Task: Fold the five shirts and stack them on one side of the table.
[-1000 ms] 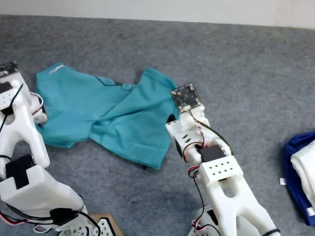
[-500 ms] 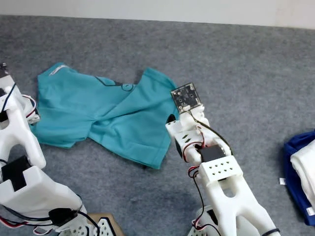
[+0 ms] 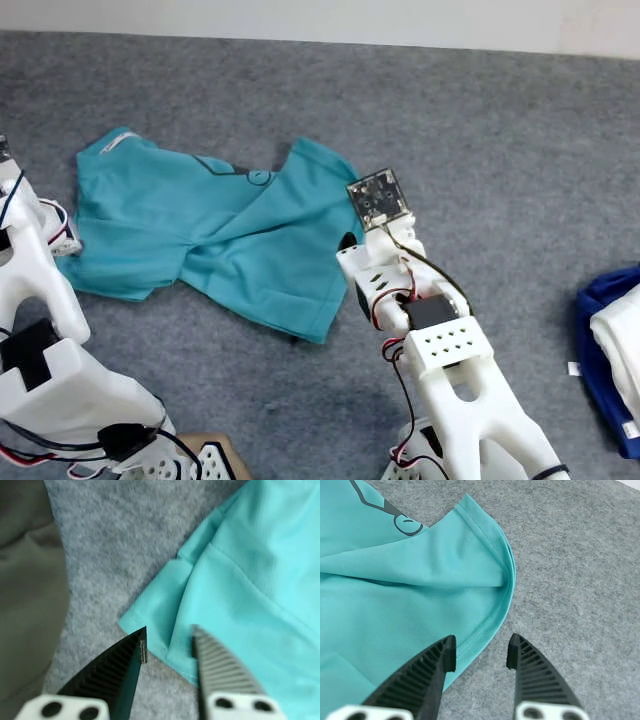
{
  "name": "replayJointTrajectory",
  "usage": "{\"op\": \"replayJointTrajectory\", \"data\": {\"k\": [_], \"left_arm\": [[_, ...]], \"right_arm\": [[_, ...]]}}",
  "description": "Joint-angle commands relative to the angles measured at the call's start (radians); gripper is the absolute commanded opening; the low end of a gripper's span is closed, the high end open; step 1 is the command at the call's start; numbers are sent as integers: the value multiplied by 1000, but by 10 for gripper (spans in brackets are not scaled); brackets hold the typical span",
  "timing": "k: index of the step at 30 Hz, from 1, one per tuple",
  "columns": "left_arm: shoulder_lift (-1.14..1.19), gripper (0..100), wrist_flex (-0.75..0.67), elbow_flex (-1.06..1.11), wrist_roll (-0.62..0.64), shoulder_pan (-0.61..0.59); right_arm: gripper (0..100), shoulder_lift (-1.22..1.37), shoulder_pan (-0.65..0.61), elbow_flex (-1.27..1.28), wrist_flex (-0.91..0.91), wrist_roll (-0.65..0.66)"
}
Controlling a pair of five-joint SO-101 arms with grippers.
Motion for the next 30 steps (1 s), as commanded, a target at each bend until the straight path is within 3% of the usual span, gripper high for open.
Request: {"op": "replayJointTrajectory", "data": {"k": [1,10,16,21,30], "left_arm": [[-64,225,25,-7,-9,54],[-51,199,55,22,-6,44],[-53,197,-98,170,-6,45],[-56,196,-141,188,-5,44],[-64,196,-35,50,-3,42]], "right_arm": [[173,-5,-12,-4,7,12],[173,-5,-10,-4,7,12],[173,-5,-10,-4,8,12],[173,-5,-10,-4,8,12],[173,-5,-13,-4,8,12]]}}
